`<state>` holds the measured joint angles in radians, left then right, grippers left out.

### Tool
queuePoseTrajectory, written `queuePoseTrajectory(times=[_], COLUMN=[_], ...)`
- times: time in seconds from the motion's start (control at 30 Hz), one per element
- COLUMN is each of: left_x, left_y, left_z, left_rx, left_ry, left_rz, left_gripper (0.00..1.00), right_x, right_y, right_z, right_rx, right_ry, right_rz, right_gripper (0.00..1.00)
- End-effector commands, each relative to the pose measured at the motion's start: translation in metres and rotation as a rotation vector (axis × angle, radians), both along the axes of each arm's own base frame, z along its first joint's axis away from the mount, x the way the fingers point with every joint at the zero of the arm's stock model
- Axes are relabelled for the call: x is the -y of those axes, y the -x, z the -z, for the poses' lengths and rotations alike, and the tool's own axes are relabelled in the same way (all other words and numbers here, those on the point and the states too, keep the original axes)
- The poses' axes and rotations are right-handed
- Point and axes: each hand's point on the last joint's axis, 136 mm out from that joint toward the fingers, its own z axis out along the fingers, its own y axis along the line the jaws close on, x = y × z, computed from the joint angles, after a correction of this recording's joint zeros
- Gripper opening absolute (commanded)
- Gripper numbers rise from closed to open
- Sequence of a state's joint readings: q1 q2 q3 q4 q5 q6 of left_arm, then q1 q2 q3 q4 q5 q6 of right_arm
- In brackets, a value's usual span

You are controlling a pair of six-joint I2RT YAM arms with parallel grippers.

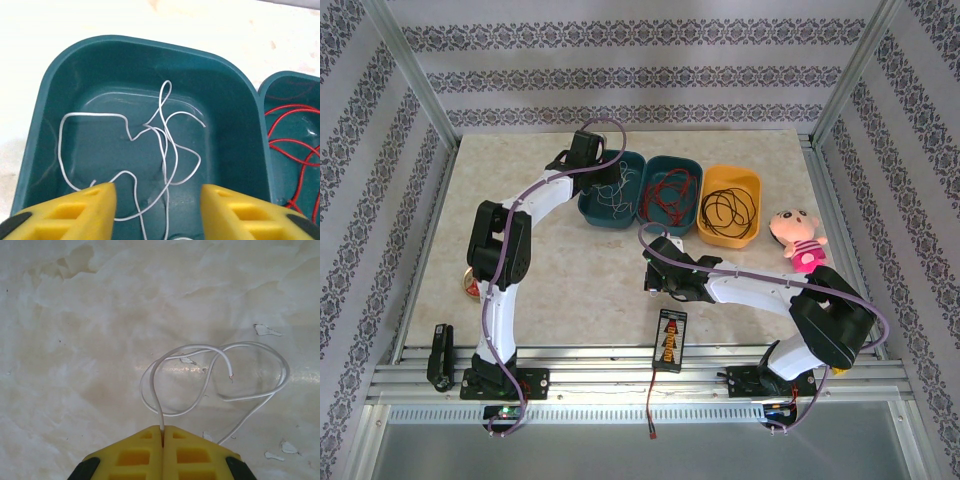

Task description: Untangle the cables

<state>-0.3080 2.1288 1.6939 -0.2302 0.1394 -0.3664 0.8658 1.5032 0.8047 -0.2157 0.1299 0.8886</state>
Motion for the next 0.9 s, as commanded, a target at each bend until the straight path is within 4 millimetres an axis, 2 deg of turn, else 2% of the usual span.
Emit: queuePoseTrajectory(times=[0.0, 0.07, 0.2, 0.33, 0.57, 0.7, 0.87], left_x=[0.008, 0.007, -0.001, -0.014, -0.045, -0.072, -0.094], left_y=[0.011, 0.016, 0.031, 0.05, 0.091, 0.115, 0.151], left_z=[-0.041, -0.058, -0.09, -0.111, -0.13, -0.136, -0.13], left_rx=[0.049, 0.078, 0.142, 0.195, 0.29, 0.32, 0.328], left_ry=[0.019, 0.024, 0.015, -0.006, -0.024, -0.058, -0.064], left_rz=[0.04, 0.047, 0.047, 0.032, -0.048, -0.119, -0.184], left_gripper=[0.57, 0.68, 1.0, 0.99, 0.99, 0.99, 0.99], right_x=[0.001, 0.001, 0.0, -0.002, -0.006, -0.01, -0.018], right_y=[-0.004, -0.005, -0.005, -0.006, -0.006, -0.005, -0.005], right_z=[-0.008, -0.009, -0.01, -0.013, -0.021, -0.025, -0.033], right_rx=[0.016, 0.019, 0.024, 0.033, 0.064, 0.082, 0.116], right_ry=[-0.018, -0.018, -0.022, -0.024, -0.023, -0.015, -0.007], right_rz=[0.017, 0.019, 0.017, 0.006, -0.019, -0.038, -0.071], right_gripper=[0.0, 0.0, 0.0, 0.0, 0.0, 0.0, 0.0])
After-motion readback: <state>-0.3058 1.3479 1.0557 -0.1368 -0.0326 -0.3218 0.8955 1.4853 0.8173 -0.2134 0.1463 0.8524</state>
